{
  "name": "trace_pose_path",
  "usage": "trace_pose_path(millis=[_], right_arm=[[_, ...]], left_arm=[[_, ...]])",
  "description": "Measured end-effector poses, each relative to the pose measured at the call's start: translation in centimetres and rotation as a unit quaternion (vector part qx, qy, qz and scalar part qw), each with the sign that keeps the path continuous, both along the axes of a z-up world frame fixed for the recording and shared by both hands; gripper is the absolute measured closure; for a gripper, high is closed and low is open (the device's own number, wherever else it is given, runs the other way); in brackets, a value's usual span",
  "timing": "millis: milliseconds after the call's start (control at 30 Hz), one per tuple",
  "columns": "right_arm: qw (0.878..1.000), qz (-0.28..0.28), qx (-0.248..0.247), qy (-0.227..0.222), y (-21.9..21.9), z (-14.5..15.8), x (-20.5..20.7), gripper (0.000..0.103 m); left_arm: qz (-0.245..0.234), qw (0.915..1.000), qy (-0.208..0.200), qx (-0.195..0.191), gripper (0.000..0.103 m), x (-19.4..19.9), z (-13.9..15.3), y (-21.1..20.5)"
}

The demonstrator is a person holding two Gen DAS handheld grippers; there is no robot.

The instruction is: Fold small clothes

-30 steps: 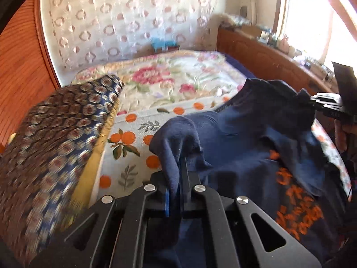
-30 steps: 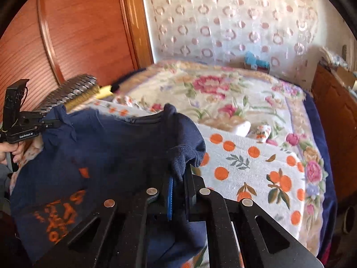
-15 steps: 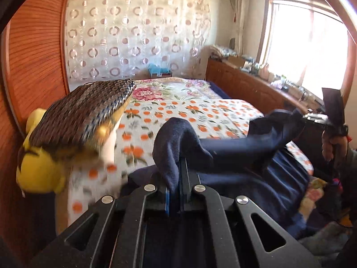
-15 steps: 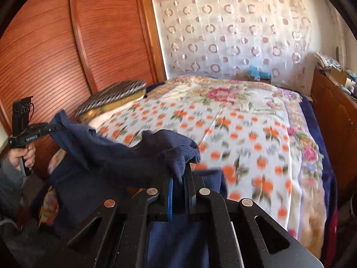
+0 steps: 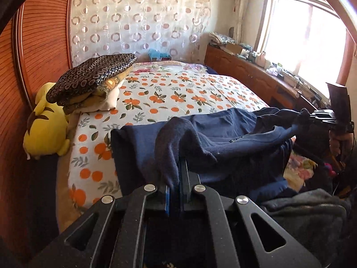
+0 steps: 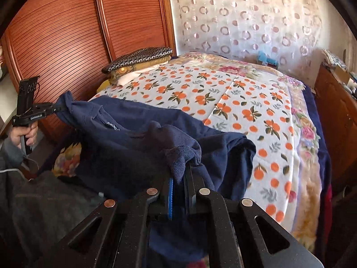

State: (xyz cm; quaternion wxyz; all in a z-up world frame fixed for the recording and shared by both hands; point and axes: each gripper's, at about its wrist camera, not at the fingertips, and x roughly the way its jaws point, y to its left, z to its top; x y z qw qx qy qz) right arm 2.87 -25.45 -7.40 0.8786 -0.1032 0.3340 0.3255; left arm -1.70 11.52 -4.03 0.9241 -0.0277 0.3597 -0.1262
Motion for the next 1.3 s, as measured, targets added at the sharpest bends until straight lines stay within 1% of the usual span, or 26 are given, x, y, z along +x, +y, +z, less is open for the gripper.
trace_pose_path(millis=[33, 167, 233, 300, 333, 367, 400, 433, 500, 567, 600, 633, 667, 700, 733, 800, 833, 900, 967, 1033, 1133, 1300], right_arm=[[1.000, 0.001, 0.000, 0.004, -0.1, 0.1, -0.5, 0.096], [0.999, -0.004, -0.004, 0.033, 0.4, -1.1, -1.8, 0.096], [0.999, -0.005, -0.014, 0.047, 0.7, -1.9, -1.9, 0.096], [0.998, -0.009, -0.023, 0.061, 0.8, -3.0, -1.8, 0.096], [0.997, -0.011, -0.027, 0.065, 1.0, -3.2, -1.6, 0.096], [0.997, -0.012, -0.031, 0.068, 1.3, -3.5, -1.4, 0.096], [0.997, -0.013, -0.031, 0.069, 1.4, -3.4, -1.4, 0.096], [0.997, -0.015, -0.027, 0.073, 1.4, -3.4, -1.3, 0.096], [0.996, -0.021, -0.021, 0.080, 1.4, -3.6, -1.1, 0.096], [0.996, -0.022, -0.020, 0.083, 1.5, -3.6, -1.4, 0.096], [0.996, -0.022, -0.020, 0.085, 1.6, -3.6, -1.5, 0.096], [0.996, -0.020, -0.022, 0.086, 1.7, -3.5, -1.6, 0.092], [0.996, -0.022, -0.030, 0.084, 1.7, -3.7, -1.5, 0.091], [0.995, -0.027, -0.042, 0.084, 1.7, -3.8, -1.5, 0.091], [0.995, -0.027, -0.051, 0.084, 1.8, -3.8, -1.6, 0.091], [0.995, -0.021, -0.056, 0.084, 1.7, -3.6, -2.0, 0.091], [0.995, -0.021, -0.062, 0.081, 1.6, -3.3, -2.2, 0.089], [0.994, -0.028, -0.071, 0.072, 1.3, -2.7, -2.3, 0.081], [0.995, -0.036, -0.070, 0.066, 0.9, -2.1, -2.0, 0.067], [0.995, -0.046, -0.069, 0.060, 0.5, -1.3, -1.8, 0.062], [0.995, -0.059, -0.068, 0.039, 0.3, -0.3, -1.7, 0.061], [0.995, -0.074, -0.061, 0.024, 0.1, 0.3, -1.2, 0.060]], left_arm=[[-0.003, 1.0000, 0.004, 0.003, 0.096, -0.2, -0.1, 0.0], [-0.018, 0.9992, 0.030, 0.019, 0.096, 0.1, -1.0, -0.7], [-0.018, 0.9990, 0.033, 0.024, 0.096, 0.0, -1.2, -0.7], [-0.011, 0.9991, 0.026, 0.031, 0.095, 0.0, -1.1, -0.6], [-0.009, 0.9993, 0.020, 0.030, 0.086, -0.2, -1.0, -0.5], [-0.009, 0.9994, 0.010, 0.030, 0.081, -0.3, -0.7, -0.4], [-0.005, 0.9994, 0.004, 0.034, 0.072, -0.4, -0.5, -0.4], [0.001, 0.9992, -0.002, 0.041, 0.066, -0.4, -0.3, -0.4], [0.010, 0.9991, -0.008, 0.040, 0.060, -0.3, 0.1, -0.2], [0.015, 0.9992, -0.011, 0.036, 0.060, -0.2, 0.4, 0.1], [0.018, 0.9991, -0.015, 0.037, 0.056, -0.2, 0.5, 0.2], [0.021, 0.9989, -0.019, 0.038, 0.049, -0.2, 0.5, 0.3], [0.029, 0.9985, -0.025, 0.039, 0.043, -0.1, 0.6, 0.5], [0.037, 0.9982, -0.030, 0.037, 0.032, 0.0, 0.6, 0.7], [0.046, 0.9978, -0.035, 0.033, 0.027, 0.2, 0.6, 0.9], [0.057, 0.9974, -0.041, 0.016, 0.025, 1.0, 0.4, 1.4], [0.061, 0.9973, -0.040, 0.011, 0.025, 1.5, 0.3, 1.5], [0.071, 0.9966, -0.040, 0.006, 0.025, 2.8, -0.1, 1.8], [0.080, 0.9962, -0.036, 0.009, 0.025, 4.1, -0.7, 1.9], [0.082, 0.9964, -0.023, 0.008, 0.025, 5.1, -1.2, 2.0], [0.081, 0.9963, -0.024, 0.016, 0.025, 5.6, -1.6, 1.8], [0.078, 0.9964, -0.024, 0.026, 0.025, 5.6, -2.0, 1.3]])
